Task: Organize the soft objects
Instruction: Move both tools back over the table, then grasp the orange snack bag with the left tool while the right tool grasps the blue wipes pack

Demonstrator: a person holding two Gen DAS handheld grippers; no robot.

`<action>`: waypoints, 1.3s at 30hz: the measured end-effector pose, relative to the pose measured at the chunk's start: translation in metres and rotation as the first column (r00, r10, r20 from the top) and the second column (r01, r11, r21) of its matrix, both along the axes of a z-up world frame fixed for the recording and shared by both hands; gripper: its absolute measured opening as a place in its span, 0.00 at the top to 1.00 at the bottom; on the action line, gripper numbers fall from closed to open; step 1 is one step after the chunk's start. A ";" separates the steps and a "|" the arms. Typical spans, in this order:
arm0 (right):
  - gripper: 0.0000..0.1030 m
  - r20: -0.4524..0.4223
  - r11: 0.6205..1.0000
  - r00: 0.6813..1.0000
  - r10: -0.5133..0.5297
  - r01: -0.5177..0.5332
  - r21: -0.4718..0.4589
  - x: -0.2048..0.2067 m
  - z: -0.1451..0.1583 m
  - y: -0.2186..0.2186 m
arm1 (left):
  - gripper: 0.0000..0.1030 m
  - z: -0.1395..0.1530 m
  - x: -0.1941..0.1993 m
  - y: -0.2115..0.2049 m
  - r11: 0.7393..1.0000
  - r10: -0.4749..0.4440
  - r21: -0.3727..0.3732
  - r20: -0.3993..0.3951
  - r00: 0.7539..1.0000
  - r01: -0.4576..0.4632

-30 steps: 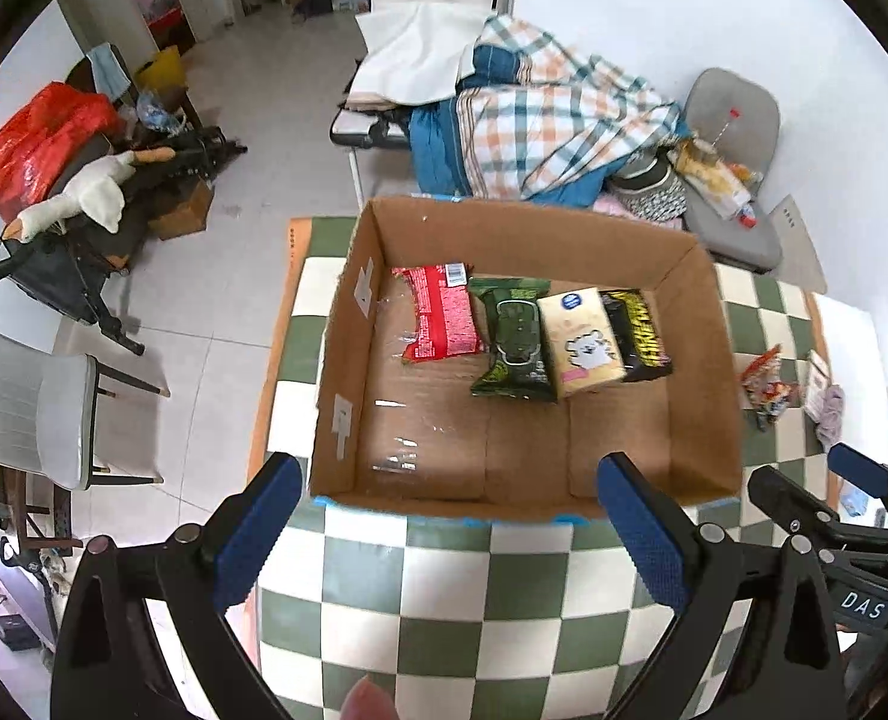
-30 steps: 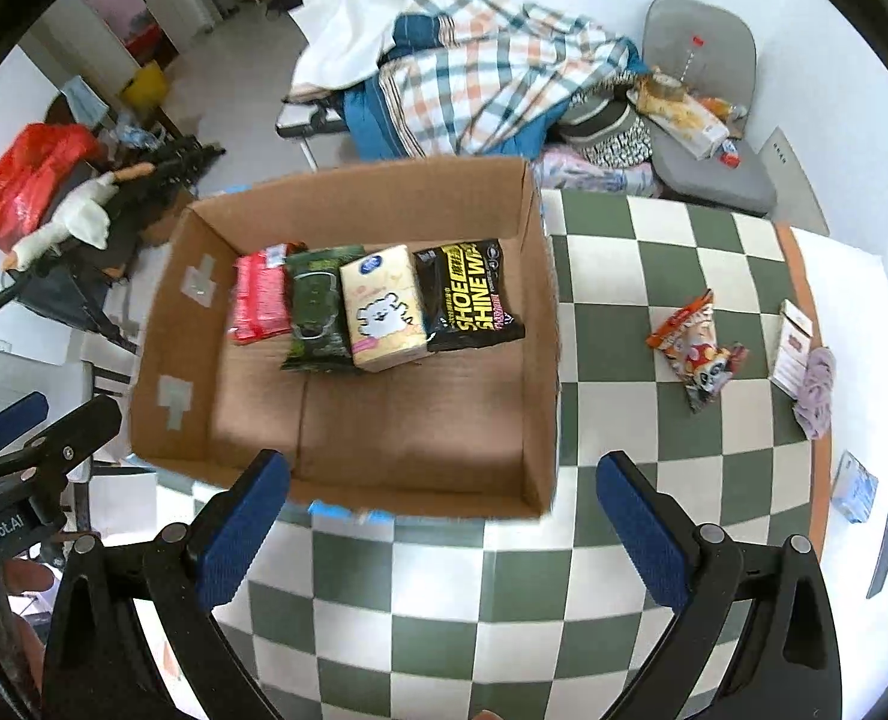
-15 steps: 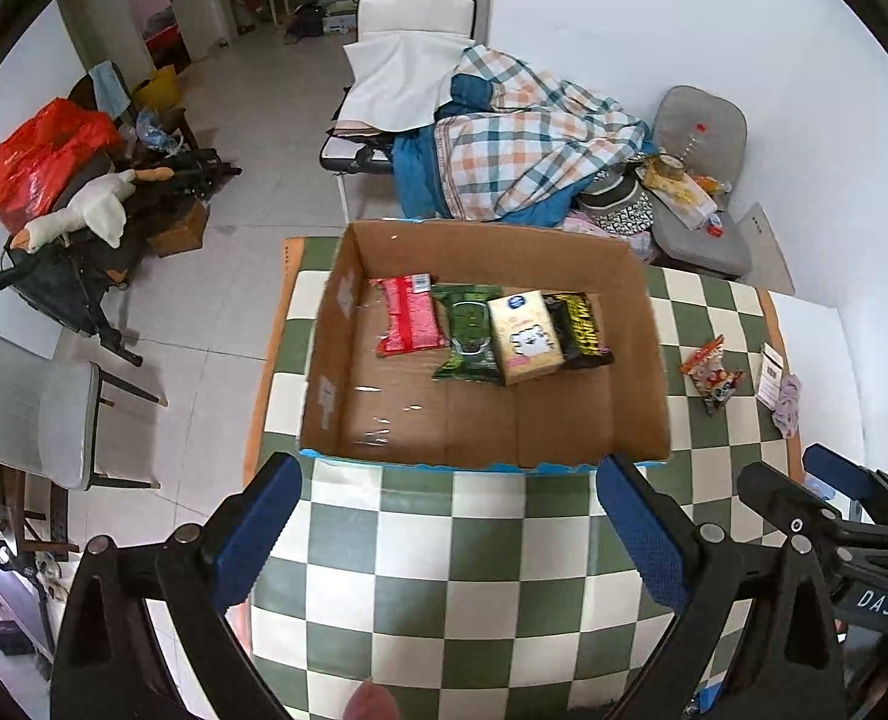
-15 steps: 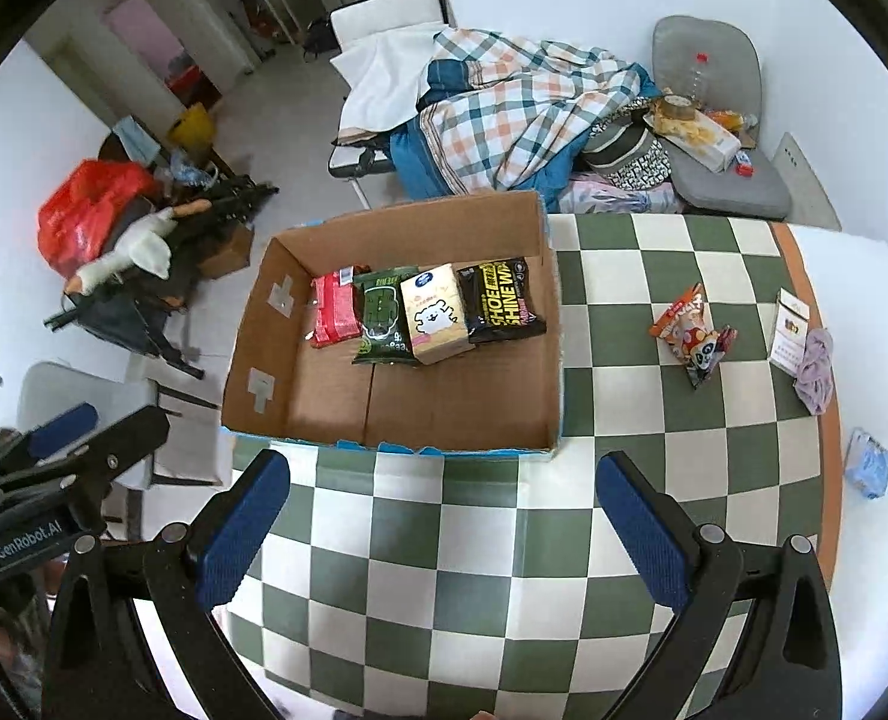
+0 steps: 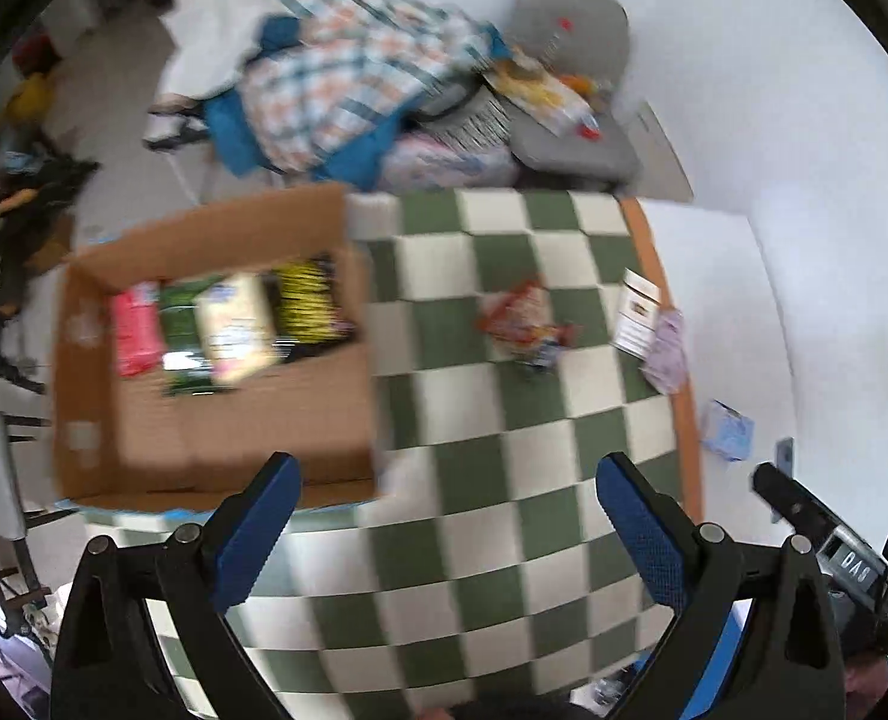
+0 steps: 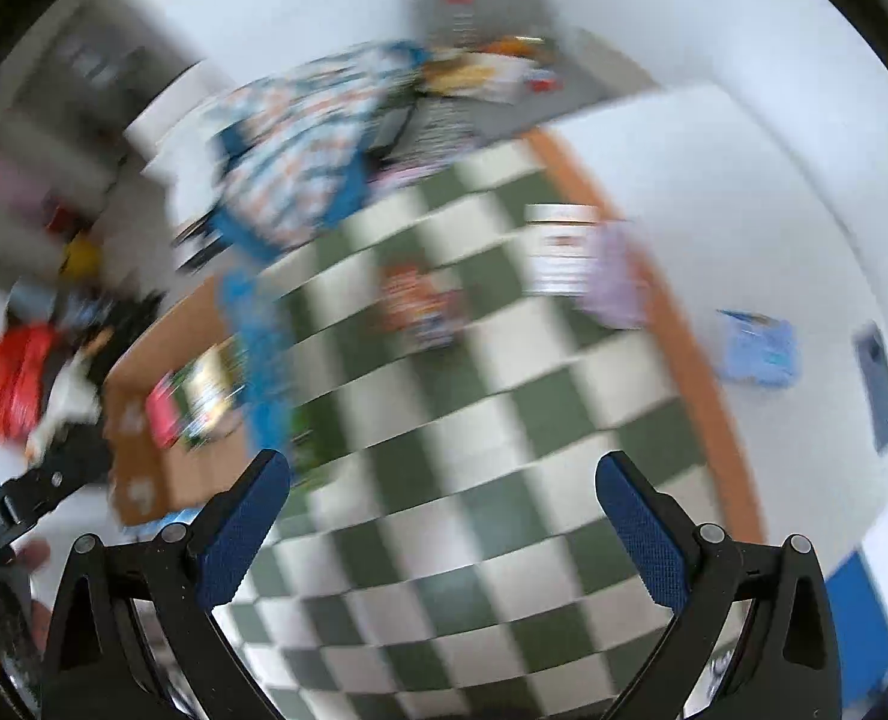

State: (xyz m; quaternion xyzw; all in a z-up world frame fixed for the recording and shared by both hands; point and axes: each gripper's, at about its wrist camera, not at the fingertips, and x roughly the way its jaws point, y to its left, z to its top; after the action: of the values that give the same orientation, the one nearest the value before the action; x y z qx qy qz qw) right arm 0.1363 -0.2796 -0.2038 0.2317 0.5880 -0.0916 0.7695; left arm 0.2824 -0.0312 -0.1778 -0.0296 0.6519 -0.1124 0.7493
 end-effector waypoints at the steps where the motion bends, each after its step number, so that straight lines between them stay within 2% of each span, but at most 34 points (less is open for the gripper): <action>1: 0.00 -0.012 0.999 0.999 -0.043 0.043 0.002 -0.002 -0.006 -0.023 | 0.02 -0.010 0.008 -0.014 1.000 -0.007 0.003 -0.026 1.000 0.007; 5: 0.00 -0.063 0.975 0.973 -0.223 0.224 0.009 -0.012 -0.037 -0.119 | 0.02 -0.055 0.036 -0.062 1.000 -0.011 -0.005 -0.125 0.992 0.010; 8: 0.00 -0.116 0.938 0.934 -0.339 0.345 0.034 -0.022 -0.068 -0.177 | 0.02 -0.089 0.054 -0.083 1.000 0.005 -0.014 -0.213 0.977 -0.009; 10: 0.00 -0.158 0.897 0.895 -0.416 0.433 0.088 -0.030 -0.094 -0.211 | 0.02 -0.108 0.062 -0.091 0.999 0.027 -0.022 -0.259 0.966 -0.034; 14: 0.00 -0.251 0.800 0.808 -0.533 0.578 0.163 -0.042 -0.146 -0.255 | 0.02 -0.152 0.080 -0.104 0.992 0.100 -0.031 -0.365 0.926 -0.119; 15: 0.00 -0.289 0.760 0.773 -0.564 0.623 0.185 -0.045 -0.164 -0.265 | 0.02 -0.160 0.083 -0.105 0.991 0.114 -0.028 -0.380 0.918 -0.134; 17: 0.00 -0.341 0.695 0.726 -0.598 0.681 0.231 -0.047 -0.191 -0.273 | 0.02 -0.180 0.091 -0.107 0.987 0.145 -0.006 -0.417 0.897 -0.162; 19: 0.01 -0.367 0.672 0.701 -0.612 0.705 0.225 -0.045 -0.208 -0.278 | 0.02 -0.195 0.098 -0.106 0.982 0.177 0.017 -0.439 0.881 -0.189; 21: 0.08 -0.374 0.669 0.694 -0.615 0.711 0.218 -0.040 -0.220 -0.279 | 0.02 -0.211 0.105 -0.105 0.978 0.203 0.043 -0.459 0.865 -0.206; 24: 0.15 -0.388 0.666 0.686 -0.615 0.716 0.210 -0.033 -0.234 -0.275 | 0.02 -0.226 0.112 -0.105 0.975 0.219 0.079 -0.469 0.855 -0.206; 26: 0.17 -0.400 0.659 0.679 -0.616 0.722 0.211 -0.027 -0.243 -0.274 | 0.02 -0.237 0.115 -0.104 0.973 0.233 0.104 -0.481 0.845 -0.209; 28: 0.19 -0.407 0.656 0.673 -0.617 0.726 0.205 -0.021 -0.252 -0.276 | 0.02 -0.245 0.117 -0.104 0.971 0.238 0.100 -0.489 0.839 -0.217; 29: 0.25 -0.410 0.658 0.673 -0.616 0.726 0.201 -0.018 -0.254 -0.275 | 0.02 -0.247 0.117 -0.105 0.970 0.242 0.094 -0.496 0.834 -0.225; 32: 0.29 -0.423 0.670 0.675 -0.604 0.718 0.189 -0.008 -0.262 -0.274 | 0.05 -0.248 0.120 -0.112 0.972 0.235 0.096 -0.482 0.844 -0.216; 34: 0.31 -0.425 0.676 0.680 -0.597 0.712 0.189 -0.004 -0.263 -0.272 | 0.14 -0.246 0.122 -0.117 0.975 0.222 0.094 -0.467 0.856 -0.202; 36: 0.33 -0.424 0.698 0.697 -0.578 0.692 0.184 0.004 -0.264 -0.270 | 0.20 -0.243 0.122 -0.122 0.977 0.211 0.083 -0.455 0.865 -0.195; 39: 0.34 -0.424 0.723 0.716 -0.554 0.666 0.181 0.008 -0.264 -0.270 | 0.27 -0.236 0.120 -0.122 0.972 0.232 0.073 -0.455 0.860 -0.223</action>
State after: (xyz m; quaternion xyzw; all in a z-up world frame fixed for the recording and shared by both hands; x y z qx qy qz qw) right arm 0.1445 -0.5495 -0.4682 0.5173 0.6068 -0.2853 0.5318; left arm 0.4023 -0.1530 -0.4139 -0.1255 0.8038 -0.0071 0.5814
